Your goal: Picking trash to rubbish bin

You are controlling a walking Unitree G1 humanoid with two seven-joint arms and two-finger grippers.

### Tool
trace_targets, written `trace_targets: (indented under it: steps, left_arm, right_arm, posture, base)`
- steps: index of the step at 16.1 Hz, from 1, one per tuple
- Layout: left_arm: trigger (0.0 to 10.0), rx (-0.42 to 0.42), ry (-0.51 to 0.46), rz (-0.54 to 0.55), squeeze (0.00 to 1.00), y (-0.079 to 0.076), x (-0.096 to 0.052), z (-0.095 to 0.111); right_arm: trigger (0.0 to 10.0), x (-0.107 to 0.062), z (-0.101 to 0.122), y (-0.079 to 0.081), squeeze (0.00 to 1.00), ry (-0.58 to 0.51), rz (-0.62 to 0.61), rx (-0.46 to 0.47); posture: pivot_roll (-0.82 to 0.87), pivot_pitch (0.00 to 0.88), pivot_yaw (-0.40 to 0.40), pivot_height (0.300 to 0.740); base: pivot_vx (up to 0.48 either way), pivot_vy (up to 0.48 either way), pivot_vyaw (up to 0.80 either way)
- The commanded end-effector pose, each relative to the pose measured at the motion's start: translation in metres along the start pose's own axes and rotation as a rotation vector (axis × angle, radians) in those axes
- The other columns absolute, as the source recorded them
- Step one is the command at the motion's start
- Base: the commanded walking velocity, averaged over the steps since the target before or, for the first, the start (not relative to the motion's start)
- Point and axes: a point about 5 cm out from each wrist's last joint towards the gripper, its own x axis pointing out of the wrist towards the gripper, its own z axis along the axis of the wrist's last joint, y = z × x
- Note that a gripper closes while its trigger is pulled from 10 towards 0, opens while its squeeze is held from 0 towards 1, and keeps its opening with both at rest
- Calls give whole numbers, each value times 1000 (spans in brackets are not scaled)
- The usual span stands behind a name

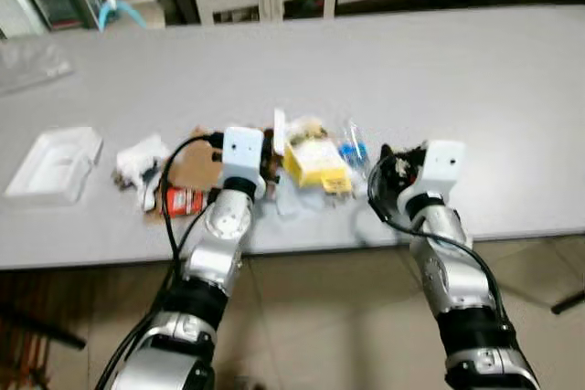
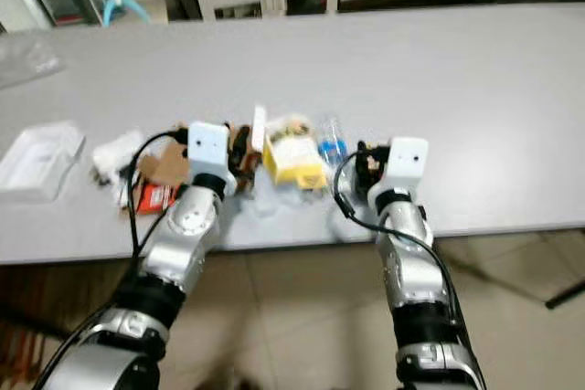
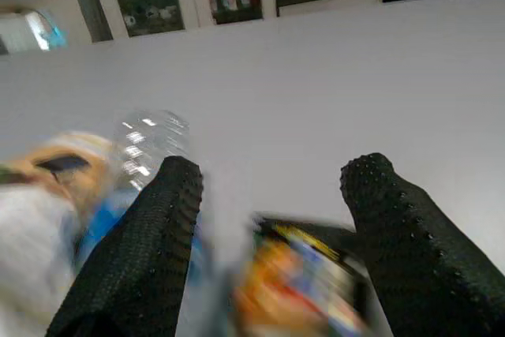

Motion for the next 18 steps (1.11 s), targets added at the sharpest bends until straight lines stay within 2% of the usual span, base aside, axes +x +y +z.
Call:
trace_targets:
  steps: [1,10,18]
  left_arm:
    - [10000,-2,9,18,0,8,-2,-3]
    - [10000,-30,-13,2,0,7,-1,2]
    - [10000,-12,4,22,0,19,1,1]
  right_arm:
    - [10000,1,0,10,0,-4,27,8]
    - [10000,1,1,12,0,-11,31,9]
    - [10000,-1,-2,12,0,-3,23,15]
  posture:
    - [-46,95,48,740]
    - [-51,85,53,740]
    - [-52,102,66,740]
  base:
    - [0,0,0]
    - [0,0,0]
    - [0,0,0]
